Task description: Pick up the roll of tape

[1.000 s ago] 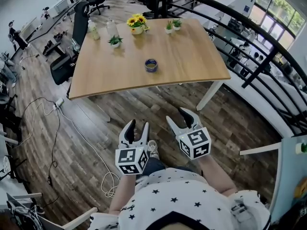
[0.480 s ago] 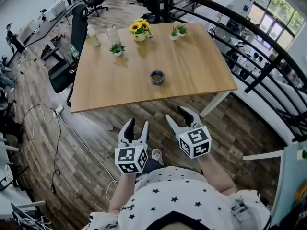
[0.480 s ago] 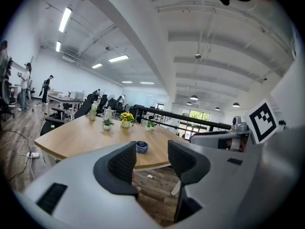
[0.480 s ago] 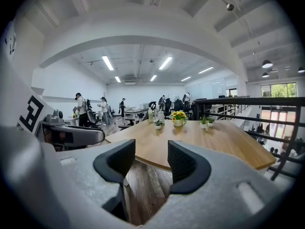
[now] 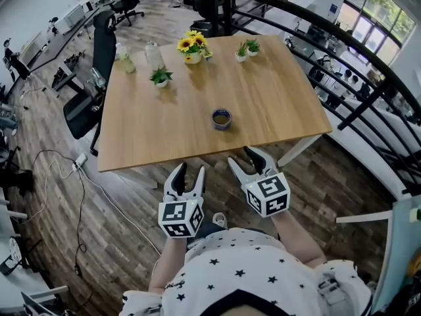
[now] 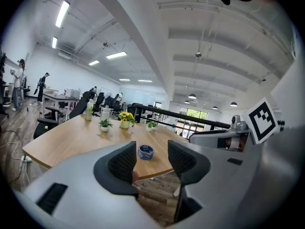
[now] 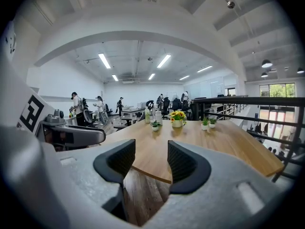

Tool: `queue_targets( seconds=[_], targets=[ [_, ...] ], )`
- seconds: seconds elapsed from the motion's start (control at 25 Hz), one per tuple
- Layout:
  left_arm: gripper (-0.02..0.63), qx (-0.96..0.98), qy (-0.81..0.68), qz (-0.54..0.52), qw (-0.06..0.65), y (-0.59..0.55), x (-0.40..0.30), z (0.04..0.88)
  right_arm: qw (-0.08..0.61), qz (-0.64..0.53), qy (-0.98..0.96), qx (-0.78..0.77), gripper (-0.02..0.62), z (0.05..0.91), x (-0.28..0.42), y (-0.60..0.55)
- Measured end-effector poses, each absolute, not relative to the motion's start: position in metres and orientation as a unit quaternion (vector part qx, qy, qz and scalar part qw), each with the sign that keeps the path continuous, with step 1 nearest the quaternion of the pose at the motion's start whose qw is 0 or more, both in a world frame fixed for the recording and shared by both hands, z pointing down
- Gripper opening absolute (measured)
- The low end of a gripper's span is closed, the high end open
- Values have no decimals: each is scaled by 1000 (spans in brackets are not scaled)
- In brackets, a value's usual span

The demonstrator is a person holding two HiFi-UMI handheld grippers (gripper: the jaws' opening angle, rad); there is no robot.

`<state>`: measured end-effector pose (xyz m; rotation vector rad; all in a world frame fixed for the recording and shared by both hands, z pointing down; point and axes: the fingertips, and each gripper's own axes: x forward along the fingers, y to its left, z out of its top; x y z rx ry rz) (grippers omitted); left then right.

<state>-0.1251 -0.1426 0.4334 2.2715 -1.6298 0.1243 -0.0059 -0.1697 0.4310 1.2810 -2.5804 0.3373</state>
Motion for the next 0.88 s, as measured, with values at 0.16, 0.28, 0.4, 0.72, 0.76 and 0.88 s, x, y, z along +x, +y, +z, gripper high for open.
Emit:
queue_targets(
  seconds=[0.16,0.28,0.4,0.72,0.76,0.88],
  targets=[
    [195,801,-572,47,171,-163,-132,435,121,117,-883,439,195,432,-14,-189],
    [195,802,-570,47,170,-177,-137,437,120,115,-882,441,195,433,-19,-203],
    [195,804,-568,49,171,-190,-140,438,121,114,-881,442,195,432,-23,-216],
    [195,804,-565,46,180,-220,-153,445,125,115,-879,446,195,437,-34,-247],
    [194,803,-565,47,182,-222,-154,446,126,115,-878,447,196,437,-35,-250],
    [195,802,-565,48,188,-228,-156,450,130,116,-876,449,196,440,-36,-256]
  ],
)
